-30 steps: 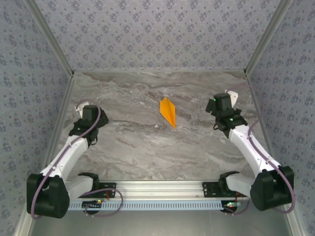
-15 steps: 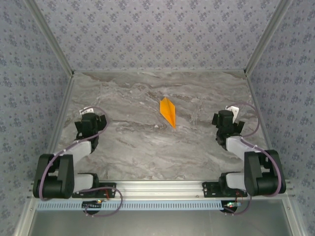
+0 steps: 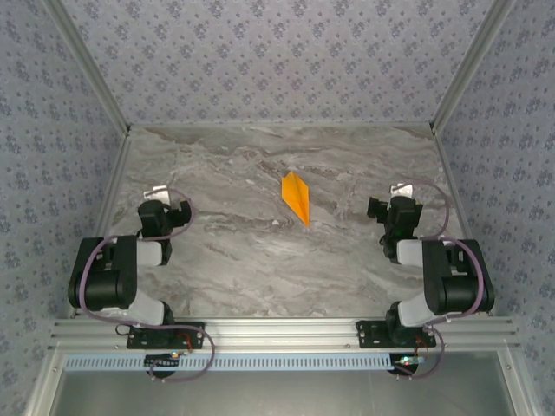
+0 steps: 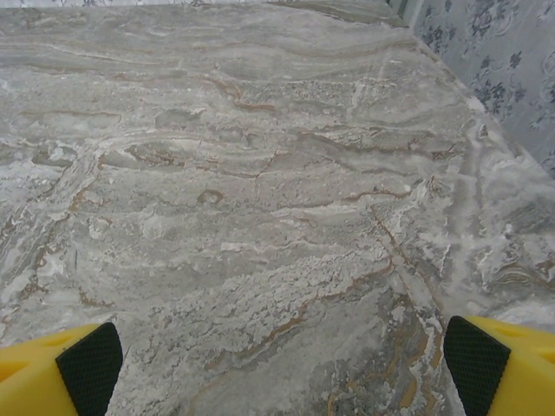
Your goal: Fold a paper plane with a square sheet of paper (pick it up from the middle)
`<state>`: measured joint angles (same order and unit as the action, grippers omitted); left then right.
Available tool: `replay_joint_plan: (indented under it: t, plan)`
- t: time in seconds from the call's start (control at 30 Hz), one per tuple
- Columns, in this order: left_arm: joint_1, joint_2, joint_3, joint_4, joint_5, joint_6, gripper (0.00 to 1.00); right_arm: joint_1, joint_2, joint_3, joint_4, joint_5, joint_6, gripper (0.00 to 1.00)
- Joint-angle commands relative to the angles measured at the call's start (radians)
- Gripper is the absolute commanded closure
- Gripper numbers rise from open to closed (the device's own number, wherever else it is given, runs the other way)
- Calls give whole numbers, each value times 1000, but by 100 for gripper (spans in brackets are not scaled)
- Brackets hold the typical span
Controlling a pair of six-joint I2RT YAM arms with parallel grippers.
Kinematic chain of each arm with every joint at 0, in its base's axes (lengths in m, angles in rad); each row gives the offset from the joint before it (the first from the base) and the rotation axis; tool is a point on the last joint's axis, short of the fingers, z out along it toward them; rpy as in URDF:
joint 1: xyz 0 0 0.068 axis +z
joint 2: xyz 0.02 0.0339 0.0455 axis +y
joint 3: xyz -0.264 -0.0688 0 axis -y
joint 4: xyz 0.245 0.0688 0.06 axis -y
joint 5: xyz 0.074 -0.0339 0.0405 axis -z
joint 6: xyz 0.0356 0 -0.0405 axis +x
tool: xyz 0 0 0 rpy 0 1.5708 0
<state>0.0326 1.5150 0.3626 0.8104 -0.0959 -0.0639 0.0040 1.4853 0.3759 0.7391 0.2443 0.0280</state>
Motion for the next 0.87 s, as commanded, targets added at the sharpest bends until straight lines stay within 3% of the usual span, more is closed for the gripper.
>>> replay_joint_plan:
  t: [0.0, 0.83]
  plan:
    - [4, 13, 24, 48, 24, 0, 1, -13, 38, -18, 120, -60, -15, 0]
    - [-25, 17, 54, -7, 32, 41, 1, -12, 37, -9, 98, -58, -16, 0]
